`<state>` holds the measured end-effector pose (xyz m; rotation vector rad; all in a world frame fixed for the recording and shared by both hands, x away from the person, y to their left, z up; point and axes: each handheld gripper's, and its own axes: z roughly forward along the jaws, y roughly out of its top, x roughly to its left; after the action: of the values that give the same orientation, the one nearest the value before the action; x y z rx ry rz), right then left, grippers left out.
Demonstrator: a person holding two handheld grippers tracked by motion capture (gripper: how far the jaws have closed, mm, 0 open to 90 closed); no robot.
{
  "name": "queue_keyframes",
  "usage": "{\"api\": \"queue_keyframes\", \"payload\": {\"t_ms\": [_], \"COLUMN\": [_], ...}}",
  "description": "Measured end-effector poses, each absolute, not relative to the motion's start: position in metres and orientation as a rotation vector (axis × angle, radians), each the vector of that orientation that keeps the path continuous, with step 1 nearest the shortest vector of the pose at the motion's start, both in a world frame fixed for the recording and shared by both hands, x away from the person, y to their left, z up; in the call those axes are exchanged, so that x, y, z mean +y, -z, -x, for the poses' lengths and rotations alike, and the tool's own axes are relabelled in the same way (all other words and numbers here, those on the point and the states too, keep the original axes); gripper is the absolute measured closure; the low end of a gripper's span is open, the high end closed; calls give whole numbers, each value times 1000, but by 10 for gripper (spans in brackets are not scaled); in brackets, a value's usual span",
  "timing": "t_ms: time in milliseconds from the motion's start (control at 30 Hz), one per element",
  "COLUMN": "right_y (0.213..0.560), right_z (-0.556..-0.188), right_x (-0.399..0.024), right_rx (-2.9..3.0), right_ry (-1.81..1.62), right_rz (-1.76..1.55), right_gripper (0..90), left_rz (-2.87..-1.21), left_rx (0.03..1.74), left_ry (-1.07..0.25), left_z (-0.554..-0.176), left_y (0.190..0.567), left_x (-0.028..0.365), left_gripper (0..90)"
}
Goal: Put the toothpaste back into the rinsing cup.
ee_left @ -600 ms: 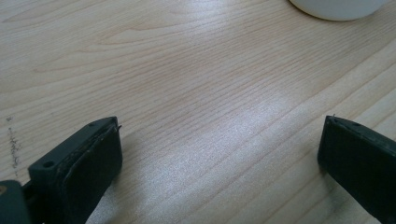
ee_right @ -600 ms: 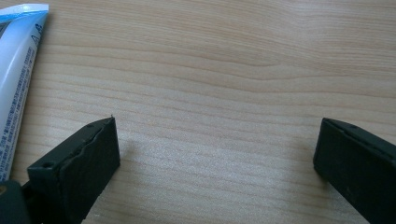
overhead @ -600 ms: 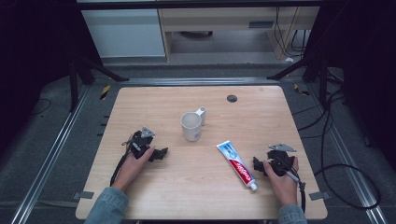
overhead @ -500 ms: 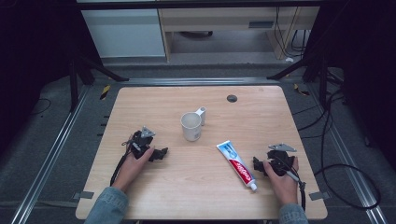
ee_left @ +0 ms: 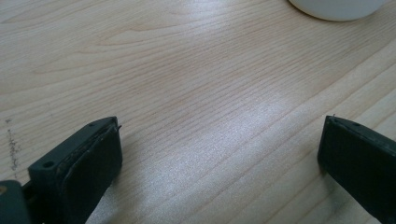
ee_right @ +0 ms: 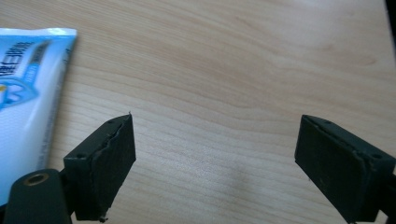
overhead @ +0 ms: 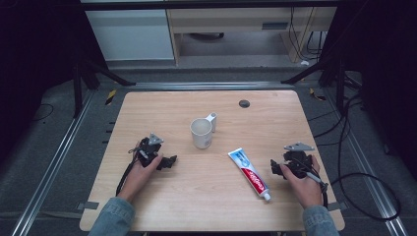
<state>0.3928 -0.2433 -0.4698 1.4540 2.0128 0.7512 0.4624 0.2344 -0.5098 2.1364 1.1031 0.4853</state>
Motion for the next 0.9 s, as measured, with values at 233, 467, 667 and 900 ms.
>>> {"api": "queue_keyframes", "payload": {"t_ms": [233, 467, 667, 900], "right_y": [429, 406, 399, 397], "right_z": [-384, -394, -400, -408], "right_x": [-218, -193, -179, -161], "right_rx": [2125, 2233, 2282, 2366], "right_ry": [-684, -623, -595, -575], "right_rz": [-1376, -1314, -1293, -1286], "right_gripper": [158, 238, 247, 257], "left_rz": [-2137, -2138, -2138, -2137], "left_rx": [1105, 1104, 1104, 1104], "left_ry": [-486, -487, -487, -486], "left_z": [-462, -462, -462, -462], "left_y": [510, 510, 510, 510], "left_x": [234, 235, 235, 234], "left_gripper": [0, 0, 0, 0]}}
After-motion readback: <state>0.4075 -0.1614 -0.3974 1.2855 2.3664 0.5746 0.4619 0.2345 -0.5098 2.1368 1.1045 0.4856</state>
